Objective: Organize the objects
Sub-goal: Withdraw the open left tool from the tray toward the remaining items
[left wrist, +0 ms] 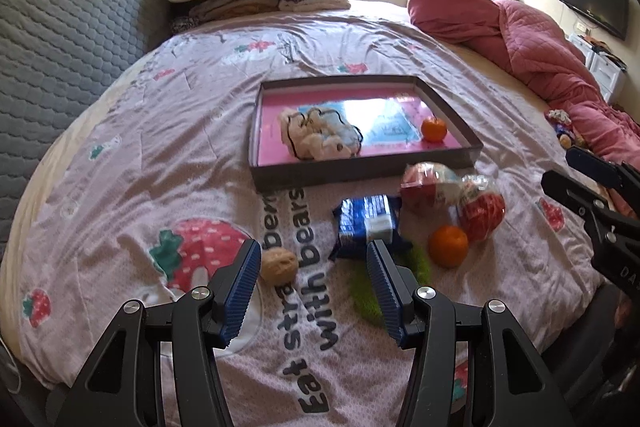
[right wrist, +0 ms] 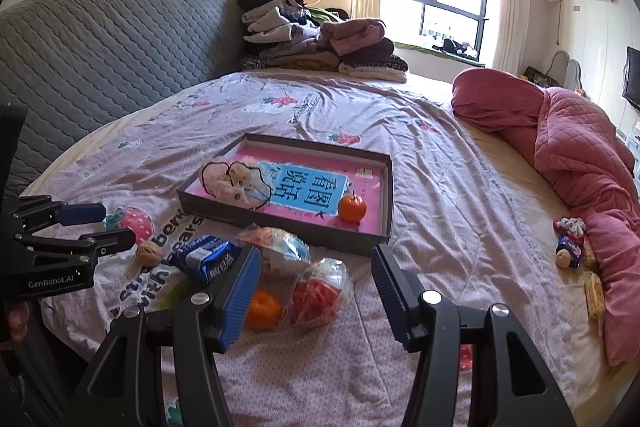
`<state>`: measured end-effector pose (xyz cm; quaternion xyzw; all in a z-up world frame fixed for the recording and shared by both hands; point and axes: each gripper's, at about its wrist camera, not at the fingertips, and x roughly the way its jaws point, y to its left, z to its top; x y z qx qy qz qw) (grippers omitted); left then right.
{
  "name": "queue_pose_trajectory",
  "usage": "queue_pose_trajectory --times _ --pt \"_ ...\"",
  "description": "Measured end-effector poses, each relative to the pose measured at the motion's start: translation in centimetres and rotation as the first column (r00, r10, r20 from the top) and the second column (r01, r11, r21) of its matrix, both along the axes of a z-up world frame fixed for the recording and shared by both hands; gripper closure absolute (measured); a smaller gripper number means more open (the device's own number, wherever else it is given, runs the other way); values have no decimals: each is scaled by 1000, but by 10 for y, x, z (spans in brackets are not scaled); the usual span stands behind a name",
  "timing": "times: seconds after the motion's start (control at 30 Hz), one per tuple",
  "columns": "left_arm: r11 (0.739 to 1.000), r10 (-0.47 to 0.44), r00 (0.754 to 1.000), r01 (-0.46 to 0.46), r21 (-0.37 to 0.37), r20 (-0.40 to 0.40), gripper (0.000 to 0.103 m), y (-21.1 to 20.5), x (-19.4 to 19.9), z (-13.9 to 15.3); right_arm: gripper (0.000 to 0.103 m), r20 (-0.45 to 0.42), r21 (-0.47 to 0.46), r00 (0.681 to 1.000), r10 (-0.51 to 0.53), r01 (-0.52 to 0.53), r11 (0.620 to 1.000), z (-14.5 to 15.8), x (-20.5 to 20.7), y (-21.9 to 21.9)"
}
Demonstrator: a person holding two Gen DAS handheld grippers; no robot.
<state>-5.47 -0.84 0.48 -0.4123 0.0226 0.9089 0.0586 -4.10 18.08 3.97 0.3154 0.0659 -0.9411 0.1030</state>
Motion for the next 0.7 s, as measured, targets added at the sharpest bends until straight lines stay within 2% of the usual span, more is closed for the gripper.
queue_pose_trajectory --times 0.7 --pt "997 -68 992 64 46 102 46 15 7 -41 46 83 -9 996 -14 15 1000 -36 6 7"
